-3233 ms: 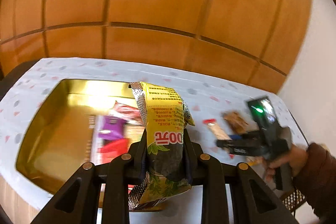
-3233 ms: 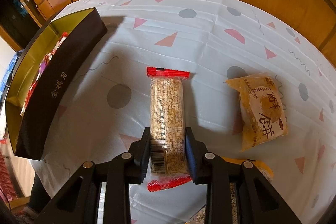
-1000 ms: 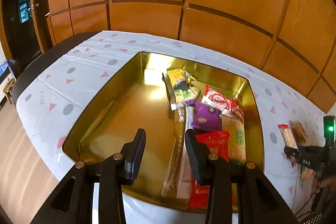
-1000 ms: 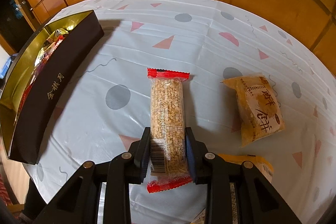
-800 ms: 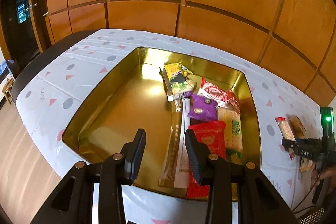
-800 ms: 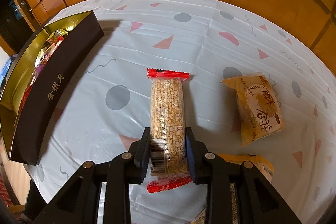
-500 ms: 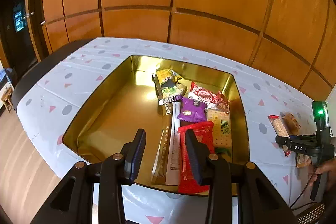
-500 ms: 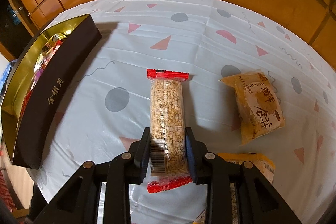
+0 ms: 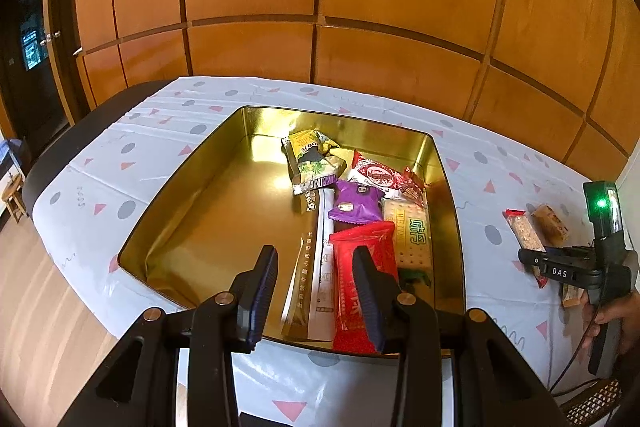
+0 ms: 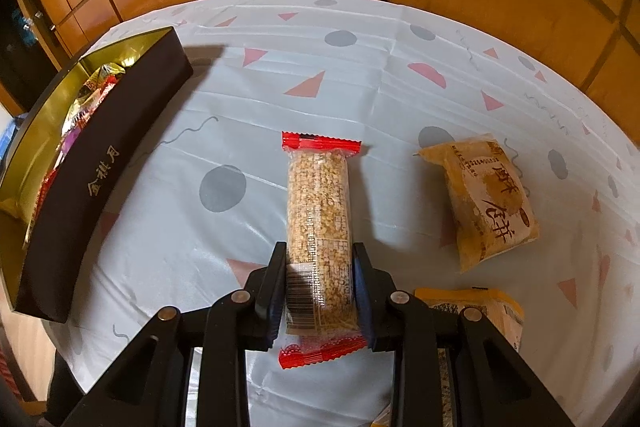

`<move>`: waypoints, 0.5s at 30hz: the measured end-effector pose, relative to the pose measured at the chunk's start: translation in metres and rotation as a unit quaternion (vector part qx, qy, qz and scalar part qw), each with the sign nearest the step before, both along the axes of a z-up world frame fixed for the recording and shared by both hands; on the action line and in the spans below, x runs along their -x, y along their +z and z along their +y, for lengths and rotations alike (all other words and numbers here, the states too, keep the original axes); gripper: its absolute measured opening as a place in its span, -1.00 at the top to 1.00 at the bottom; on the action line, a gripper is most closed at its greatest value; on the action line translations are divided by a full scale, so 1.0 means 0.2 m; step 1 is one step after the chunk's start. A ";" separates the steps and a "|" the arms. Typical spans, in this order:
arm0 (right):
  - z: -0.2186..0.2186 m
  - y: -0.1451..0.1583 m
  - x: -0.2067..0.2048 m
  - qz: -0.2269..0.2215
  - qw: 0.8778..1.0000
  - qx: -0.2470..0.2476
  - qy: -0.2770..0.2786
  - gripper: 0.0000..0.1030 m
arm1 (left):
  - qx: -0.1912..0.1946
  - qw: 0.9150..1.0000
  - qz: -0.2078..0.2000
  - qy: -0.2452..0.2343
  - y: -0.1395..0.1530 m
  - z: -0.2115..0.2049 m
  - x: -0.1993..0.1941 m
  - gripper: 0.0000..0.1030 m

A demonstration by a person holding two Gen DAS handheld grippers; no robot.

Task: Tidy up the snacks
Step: 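Carry the rice cracker bar into the tin box and open the right gripper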

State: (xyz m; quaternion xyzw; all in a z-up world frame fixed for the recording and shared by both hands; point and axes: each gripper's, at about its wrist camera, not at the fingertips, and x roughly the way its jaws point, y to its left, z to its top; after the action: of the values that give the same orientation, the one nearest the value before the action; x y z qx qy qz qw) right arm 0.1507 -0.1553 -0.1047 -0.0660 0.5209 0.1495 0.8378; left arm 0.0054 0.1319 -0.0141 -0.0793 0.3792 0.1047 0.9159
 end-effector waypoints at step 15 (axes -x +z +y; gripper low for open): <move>0.02 0.03 -0.01 0.055 0.997 -0.037 -0.033 0.41 | 0.007 1.000 -0.014 0.013 0.02 0.07 0.06 0.24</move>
State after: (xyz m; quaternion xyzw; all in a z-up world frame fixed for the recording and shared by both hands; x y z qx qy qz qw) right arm 0.1525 -0.1505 -0.0990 -0.0093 0.5617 0.1444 0.8145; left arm -0.0068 0.1462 -0.0106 -0.0922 0.3664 0.1131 0.9189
